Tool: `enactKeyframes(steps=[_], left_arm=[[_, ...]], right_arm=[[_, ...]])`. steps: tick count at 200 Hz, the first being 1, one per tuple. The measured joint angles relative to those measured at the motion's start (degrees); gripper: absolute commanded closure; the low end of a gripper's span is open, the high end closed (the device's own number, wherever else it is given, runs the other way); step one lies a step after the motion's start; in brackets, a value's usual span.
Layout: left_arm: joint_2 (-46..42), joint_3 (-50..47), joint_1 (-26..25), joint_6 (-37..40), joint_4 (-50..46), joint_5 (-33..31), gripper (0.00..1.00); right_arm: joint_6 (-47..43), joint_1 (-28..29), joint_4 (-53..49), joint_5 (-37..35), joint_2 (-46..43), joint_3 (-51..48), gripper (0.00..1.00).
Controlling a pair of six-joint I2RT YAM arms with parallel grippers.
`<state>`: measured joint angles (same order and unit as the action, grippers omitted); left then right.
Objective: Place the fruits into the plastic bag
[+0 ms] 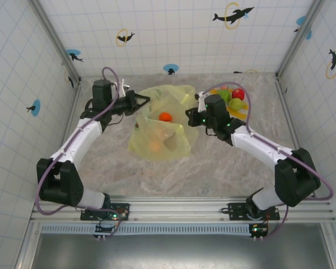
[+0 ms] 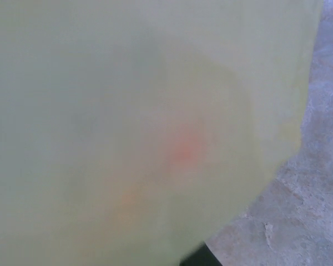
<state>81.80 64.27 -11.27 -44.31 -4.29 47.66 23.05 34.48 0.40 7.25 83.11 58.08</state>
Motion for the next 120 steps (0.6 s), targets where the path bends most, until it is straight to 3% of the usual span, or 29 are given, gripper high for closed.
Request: enactKeyframes(steps=[40, 81, 120], left_arm=[[-1.44, 0.28, 2.75, -0.94, -2.1, 0.31, 1.0], [0.02, -1.49, 3.45, -0.35, -2.82, -0.39, 1.0], [2.32, -3.02, 3.5, 1.88, -4.33, -2.71, 1.0]], right_arm=[[-0.85, -0.2, -7.89, 1.14, -2.14, 5.35, 1.0], [-1.38, -1.79, -9.22, 2.1, 0.68, 7.06, 1.0], [-1.4, -3.98, -9.2, 3.08, 7.45, 7.69, 0.89]])
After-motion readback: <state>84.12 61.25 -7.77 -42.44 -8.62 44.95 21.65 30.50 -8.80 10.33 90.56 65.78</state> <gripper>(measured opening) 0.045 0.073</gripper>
